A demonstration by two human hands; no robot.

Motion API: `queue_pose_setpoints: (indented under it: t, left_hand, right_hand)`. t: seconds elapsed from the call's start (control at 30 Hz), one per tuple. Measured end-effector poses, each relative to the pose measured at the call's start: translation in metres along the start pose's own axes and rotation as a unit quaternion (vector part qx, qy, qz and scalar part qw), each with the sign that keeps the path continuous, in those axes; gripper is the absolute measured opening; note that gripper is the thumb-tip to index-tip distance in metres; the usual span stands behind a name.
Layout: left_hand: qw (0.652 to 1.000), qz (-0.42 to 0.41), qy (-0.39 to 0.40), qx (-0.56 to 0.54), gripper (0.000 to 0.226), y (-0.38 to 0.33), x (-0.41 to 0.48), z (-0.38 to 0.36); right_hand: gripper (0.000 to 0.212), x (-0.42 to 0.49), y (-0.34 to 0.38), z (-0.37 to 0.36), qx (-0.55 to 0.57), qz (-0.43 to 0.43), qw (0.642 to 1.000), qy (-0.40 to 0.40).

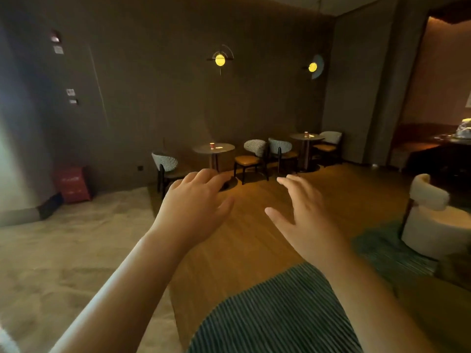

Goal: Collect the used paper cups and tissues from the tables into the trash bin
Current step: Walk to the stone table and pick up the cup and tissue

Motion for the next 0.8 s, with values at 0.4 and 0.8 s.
queue_pose_setpoints:
  t: [0.4, 0.8]
  left_hand:
    - [0.999, 0.032, 0.031, 0.007, 0.054, 0.094, 0.242, -0.176]
    - [0.999, 0.017, -0.022, -0.018, 0.046, 0.181, 0.438, -0.288]
  right_hand:
    - [0.065, 0.248, -0.112, -0.113, 0.004, -0.016, 1.000, 0.021]
    - [0.074, 0.484, -0.188, -0.255, -0.024, -0.039, 0.995, 0.090]
Point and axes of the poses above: each hand's wrist, its own x-axis towards the middle knuckle, its own z-axis out of the back of the hand, y = z × x, the point moved 9 cm from there along x, towards the middle knuckle, and after that the axes turned 2 degrees about -x, right-handed, at the moved point
